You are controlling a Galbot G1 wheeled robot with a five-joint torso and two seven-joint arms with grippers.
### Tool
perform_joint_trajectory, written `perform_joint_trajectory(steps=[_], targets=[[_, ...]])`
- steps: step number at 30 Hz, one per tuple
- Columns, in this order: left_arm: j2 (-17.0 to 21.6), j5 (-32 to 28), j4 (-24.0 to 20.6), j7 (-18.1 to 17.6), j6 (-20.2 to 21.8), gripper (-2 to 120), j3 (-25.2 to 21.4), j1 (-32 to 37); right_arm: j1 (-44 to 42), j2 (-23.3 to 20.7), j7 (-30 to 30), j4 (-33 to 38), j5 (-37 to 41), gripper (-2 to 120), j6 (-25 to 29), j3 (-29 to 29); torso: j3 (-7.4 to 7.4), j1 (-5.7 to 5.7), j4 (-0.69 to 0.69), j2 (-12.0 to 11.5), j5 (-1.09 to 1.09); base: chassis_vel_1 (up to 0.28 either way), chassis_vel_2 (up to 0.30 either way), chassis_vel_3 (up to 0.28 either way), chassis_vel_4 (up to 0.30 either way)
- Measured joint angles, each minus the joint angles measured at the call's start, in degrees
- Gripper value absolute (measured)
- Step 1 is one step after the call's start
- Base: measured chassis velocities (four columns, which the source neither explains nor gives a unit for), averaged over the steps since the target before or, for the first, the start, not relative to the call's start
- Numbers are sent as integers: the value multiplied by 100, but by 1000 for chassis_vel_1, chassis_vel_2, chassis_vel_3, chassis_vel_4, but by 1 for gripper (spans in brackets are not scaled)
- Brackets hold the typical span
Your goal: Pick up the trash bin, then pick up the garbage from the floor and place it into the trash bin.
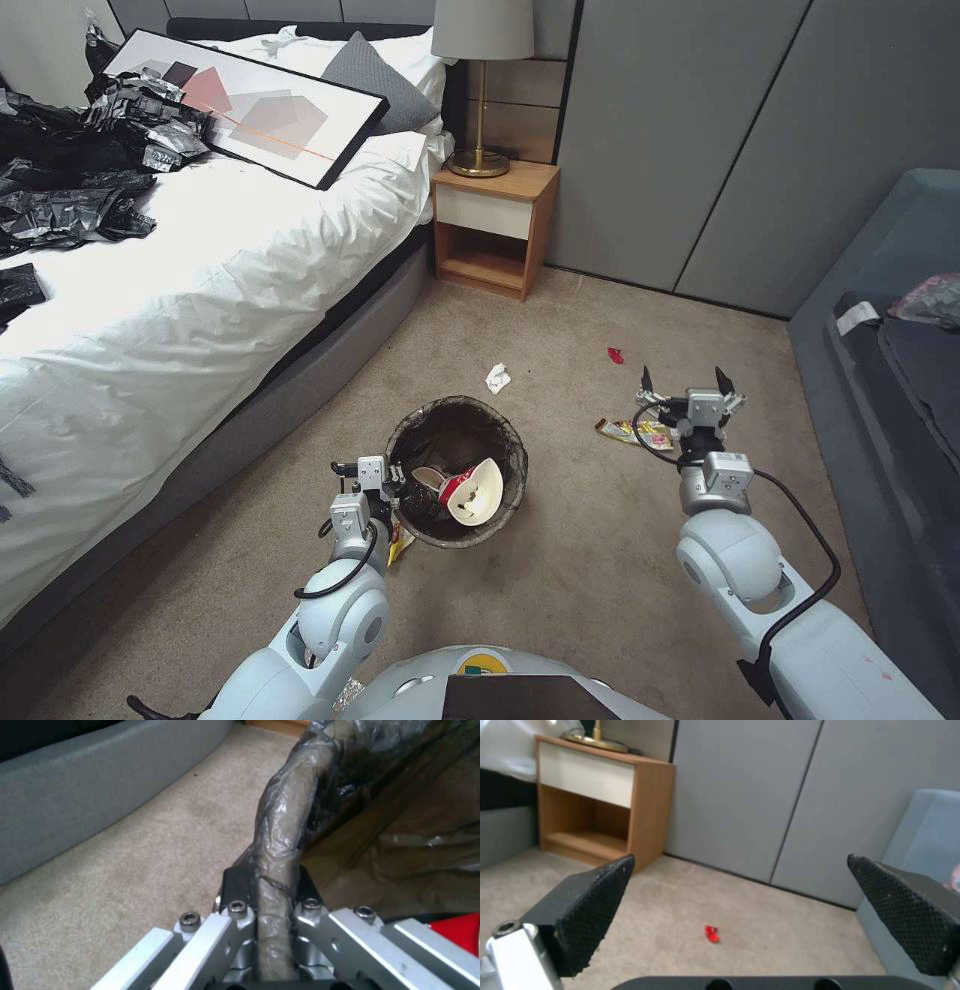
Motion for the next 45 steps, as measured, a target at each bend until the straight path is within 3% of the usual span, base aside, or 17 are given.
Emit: perform_joint_trajectory(steps=[3, 12, 31, 45], targets=[[-4, 20, -17, 7, -8, 3, -20, 38, -508, 276, -8, -317, -322, 100, 103, 505, 0, 0, -2, 0, 0, 0, 0, 0, 0], [-16, 46, -25, 13, -21, 3, -44, 63, -1170, 666, -124, -838, -946, 100, 634, 868, 0, 0, -1, 0, -1, 0, 0, 0, 0], [-72, 103, 34, 0, -39, 3, -37, 42, -1282, 1225, -128, -1008, -1342, 100, 834, 578, 0, 0, 0, 0, -1, 0, 0, 0, 0], [-70, 154, 28, -28, -105, 3, -34, 54, -1324, 1334, -124, -991, -1424, 100, 829, 547, 0, 0, 0, 0, -1, 0, 0, 0, 0]])
